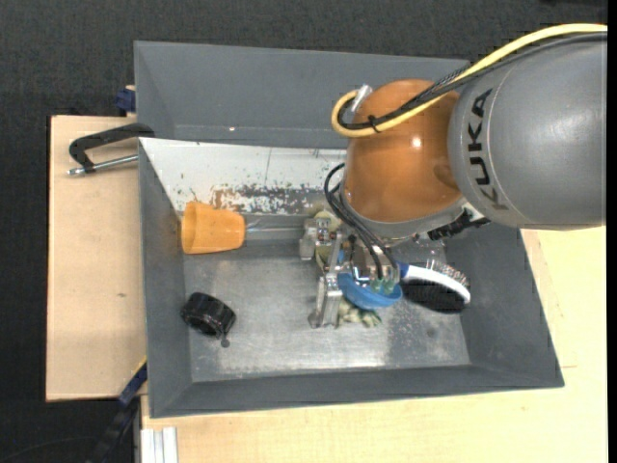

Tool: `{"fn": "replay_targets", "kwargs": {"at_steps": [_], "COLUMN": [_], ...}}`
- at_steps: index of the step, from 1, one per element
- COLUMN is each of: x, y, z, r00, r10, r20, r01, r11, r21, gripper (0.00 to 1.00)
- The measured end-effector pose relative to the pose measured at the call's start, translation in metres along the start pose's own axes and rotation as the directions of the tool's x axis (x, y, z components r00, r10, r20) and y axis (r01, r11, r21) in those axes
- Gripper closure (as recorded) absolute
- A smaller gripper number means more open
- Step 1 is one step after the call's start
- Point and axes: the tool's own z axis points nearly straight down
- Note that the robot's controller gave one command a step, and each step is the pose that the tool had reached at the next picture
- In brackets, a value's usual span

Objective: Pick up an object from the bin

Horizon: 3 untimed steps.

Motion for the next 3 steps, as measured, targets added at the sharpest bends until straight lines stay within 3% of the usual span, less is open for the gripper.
{"fn": "replay_targets", "kwargs": {"at_steps": [1,2,3], "x": [-0.017,-0.028,0.001], "y": [-0.072,-0.066,-0.066], "z": [0.033,0.084,0.122], "r00": [0.997,0.985,0.908], "r10": [-0.082,-0.175,-0.418], "r20": [0.005,0.005,0.004], "r01": [0.082,0.175,0.418], "r11": [0.997,0.985,0.908], "r21": [0.004,0.001,0.002], "gripper": [0.0,0.0,0.0]}}
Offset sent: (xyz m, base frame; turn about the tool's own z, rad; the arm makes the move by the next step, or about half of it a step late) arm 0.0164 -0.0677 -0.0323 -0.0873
